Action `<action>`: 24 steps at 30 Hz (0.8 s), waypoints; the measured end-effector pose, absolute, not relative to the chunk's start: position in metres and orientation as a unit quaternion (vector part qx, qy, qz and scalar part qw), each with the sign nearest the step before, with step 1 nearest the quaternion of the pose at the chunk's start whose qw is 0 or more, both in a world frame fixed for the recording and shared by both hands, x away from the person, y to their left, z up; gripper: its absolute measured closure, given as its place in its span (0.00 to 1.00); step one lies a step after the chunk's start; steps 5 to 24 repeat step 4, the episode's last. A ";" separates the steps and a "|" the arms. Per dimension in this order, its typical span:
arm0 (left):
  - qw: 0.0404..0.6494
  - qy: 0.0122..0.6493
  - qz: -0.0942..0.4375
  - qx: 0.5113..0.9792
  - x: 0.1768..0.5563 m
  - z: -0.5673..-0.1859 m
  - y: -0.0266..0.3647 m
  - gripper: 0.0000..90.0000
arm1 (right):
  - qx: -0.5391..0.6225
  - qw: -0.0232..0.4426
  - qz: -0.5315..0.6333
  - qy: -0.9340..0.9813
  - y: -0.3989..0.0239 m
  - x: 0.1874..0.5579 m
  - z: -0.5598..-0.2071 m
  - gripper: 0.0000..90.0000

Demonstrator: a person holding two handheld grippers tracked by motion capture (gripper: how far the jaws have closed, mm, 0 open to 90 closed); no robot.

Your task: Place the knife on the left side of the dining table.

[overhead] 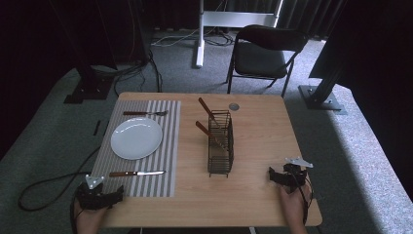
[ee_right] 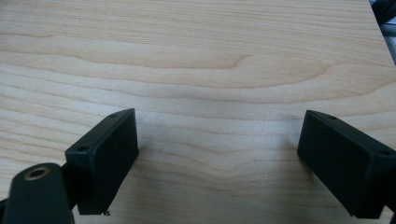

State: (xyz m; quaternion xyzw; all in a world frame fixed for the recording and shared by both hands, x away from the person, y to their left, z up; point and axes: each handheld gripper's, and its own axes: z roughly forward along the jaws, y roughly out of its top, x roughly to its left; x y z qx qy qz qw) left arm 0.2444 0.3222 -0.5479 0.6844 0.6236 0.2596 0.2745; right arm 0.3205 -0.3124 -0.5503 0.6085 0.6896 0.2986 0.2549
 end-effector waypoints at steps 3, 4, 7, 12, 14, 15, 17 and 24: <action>0.275 0.624 0.260 0.684 0.244 -0.548 0.322 0.00 | 0.609 0.255 0.299 0.690 -0.312 0.320 -0.550 0.13; 0.275 0.624 0.260 0.684 0.244 -0.548 0.322 0.00 | 0.609 0.255 0.299 0.690 -0.312 0.320 -0.550 0.13; 0.275 0.624 0.260 0.684 0.244 -0.548 0.322 0.00 | 0.609 0.255 0.299 0.690 -0.312 0.320 -0.550 0.13; 0.275 0.624 0.260 0.684 0.244 -0.548 0.322 0.00 | 0.609 0.255 0.299 0.690 -0.312 0.320 -0.550 0.13; 0.275 0.624 0.260 0.684 0.244 -0.548 0.322 0.00 | 0.609 0.255 0.299 0.690 -0.312 0.320 -0.550 0.13; 0.275 0.624 0.260 0.684 0.244 -0.548 0.322 0.00 | 0.609 0.255 0.299 0.690 -0.312 0.320 -0.550 0.13; 0.275 0.624 0.260 0.684 0.244 -0.548 0.322 0.00 | 0.609 0.255 0.299 0.690 -0.312 0.320 -0.550 0.13; 0.275 0.624 0.260 0.684 0.244 -0.548 0.322 0.00 | 0.609 0.255 0.299 0.690 -0.312 0.320 -0.550 0.13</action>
